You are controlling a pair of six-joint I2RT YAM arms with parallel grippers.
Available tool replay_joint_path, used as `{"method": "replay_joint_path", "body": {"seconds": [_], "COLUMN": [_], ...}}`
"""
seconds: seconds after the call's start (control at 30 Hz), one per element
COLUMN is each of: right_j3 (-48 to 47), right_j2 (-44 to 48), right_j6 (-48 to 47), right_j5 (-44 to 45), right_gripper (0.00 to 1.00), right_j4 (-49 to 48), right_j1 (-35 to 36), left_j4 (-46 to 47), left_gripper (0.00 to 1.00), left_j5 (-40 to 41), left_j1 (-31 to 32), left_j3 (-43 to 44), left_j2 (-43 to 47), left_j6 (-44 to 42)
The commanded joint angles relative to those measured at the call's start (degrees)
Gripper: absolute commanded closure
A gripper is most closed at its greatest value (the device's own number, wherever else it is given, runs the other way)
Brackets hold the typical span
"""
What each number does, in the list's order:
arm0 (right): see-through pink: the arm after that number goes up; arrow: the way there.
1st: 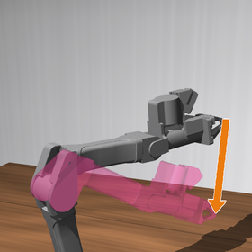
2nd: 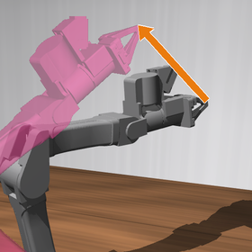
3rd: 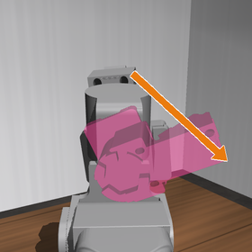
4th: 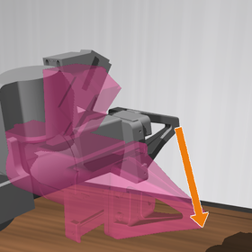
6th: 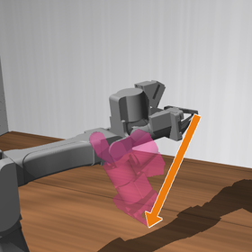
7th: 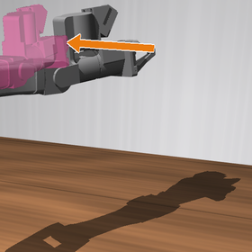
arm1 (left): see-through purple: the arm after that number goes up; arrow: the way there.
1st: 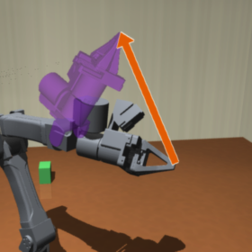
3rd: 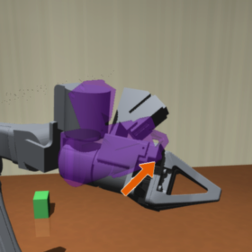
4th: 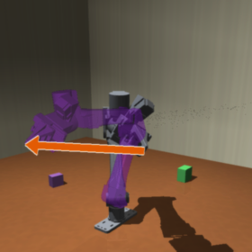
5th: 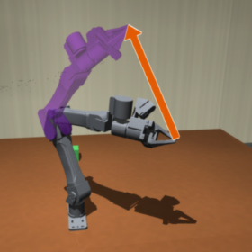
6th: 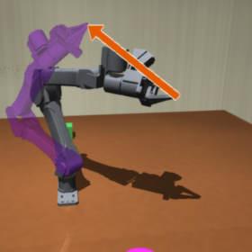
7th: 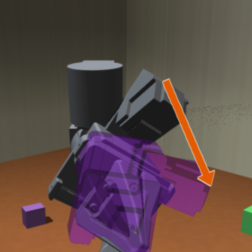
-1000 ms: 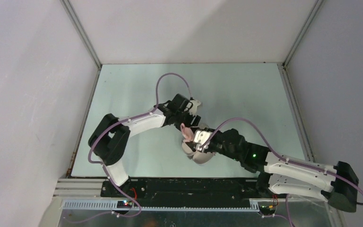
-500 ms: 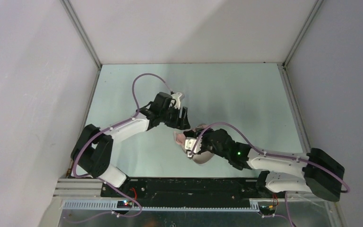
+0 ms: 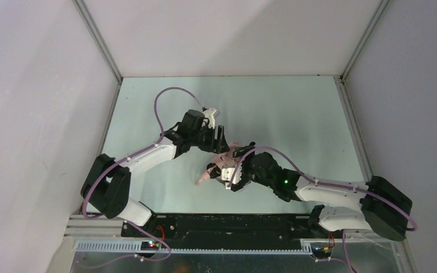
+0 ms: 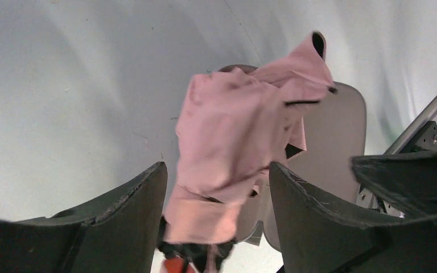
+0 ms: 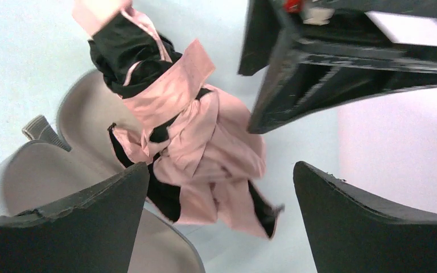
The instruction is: Put away the umbrella
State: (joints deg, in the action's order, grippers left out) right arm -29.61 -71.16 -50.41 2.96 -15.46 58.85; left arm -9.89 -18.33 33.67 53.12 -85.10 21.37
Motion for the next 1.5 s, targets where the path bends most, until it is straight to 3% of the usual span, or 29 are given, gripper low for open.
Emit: {"method": "replay_joint_path", "body": {"seconds": [0.0, 0.1, 0.23, 0.37, 0.47, 0.57, 0.67, 0.83, 1.03, 1.27, 1.37, 1.43, 1.47], "right_j3": [-2.74, -2.73, -2.66, -2.57, -2.56, -2.52, -2.53, -1.05, -0.24, 4.7, 4.81, 4.89, 4.88], "right_j2": [7.33, 10.48, 15.89, 21.44, 25.8, 29.76, 34.02, 37.89, 29.51, 19.55, 14.83, 11.35, 9.36], "right_j6": [4.28, 8.42, 20.88, 39.63, 58.51, 75.36, 83.87, 97.98, 108.38, 115.1, 116.08, 117.08, 117.57], "right_j5": [-3.64, -4.87, -5.05, -4.4, 3.6, 9.65, 10.79, 7.75, -4.19, -6.21, -6.07, -6.2, -6.36], "right_gripper": [0.01, 0.0, 0.01, 0.01, 0.01, 0.01, 0.0, 0.01, 0.09, 0.16, 0.19, 0.2, 0.22], "right_j4": [4.29, 7.0, 6.05, 6.63, 9.85, 18.78, 26.76, 39.98, 44.67, 32.08, 27.82, 25.47, 24.55], "right_j1": [0.71, 0.85, -0.76, -4.56, -7.53, -11.8, -14.94, -21.76, -26.76, -23.63, -23.06, -22.72, -22.55], "left_j4": [2.26, 2.01, -0.12, -4.22, -2.63, -0.92, -0.91, -6.2, -6.19, -3.82, -3.49, -3.07, -2.82], "left_gripper": [0.29, 0.29, 0.28, 0.28, 0.28, 0.27, 0.2, 0.11, 0.09, 0.1, 0.16, 0.25, 0.35], "left_j5": [-1.02, 0.06, 4.26, 13.61, 17.57, 20.82, 25.09, 30.75, 22.35, 11.68, 10.42, 9.48, 8.51], "left_j1": [0.11, 0.95, 2.45, 3.39, 3.41, 3.38, 3.34, 3.3, 2.41, -1.97, -3.29, -3.56, -3.59], "left_j3": [-1.87, -2.93, -2.71, -1.29, -2.5, -4.51, -5.08, -0.58, 2.61, 2.59, 2.37, 2.13, 2.1], "left_j2": [3.19, 3.97, 3.61, 2.71, 6.68, 10.8, 13.68, 8.01, -1.39, -8.5, -11.35, -12.59, -13.01], "left_j6": [1.59, 1.51, -0.57, -2.17, -1.59, -0.68, -1.18, -3.61, -3.27, -0.98, -0.27, 0.16, 0.29]}}
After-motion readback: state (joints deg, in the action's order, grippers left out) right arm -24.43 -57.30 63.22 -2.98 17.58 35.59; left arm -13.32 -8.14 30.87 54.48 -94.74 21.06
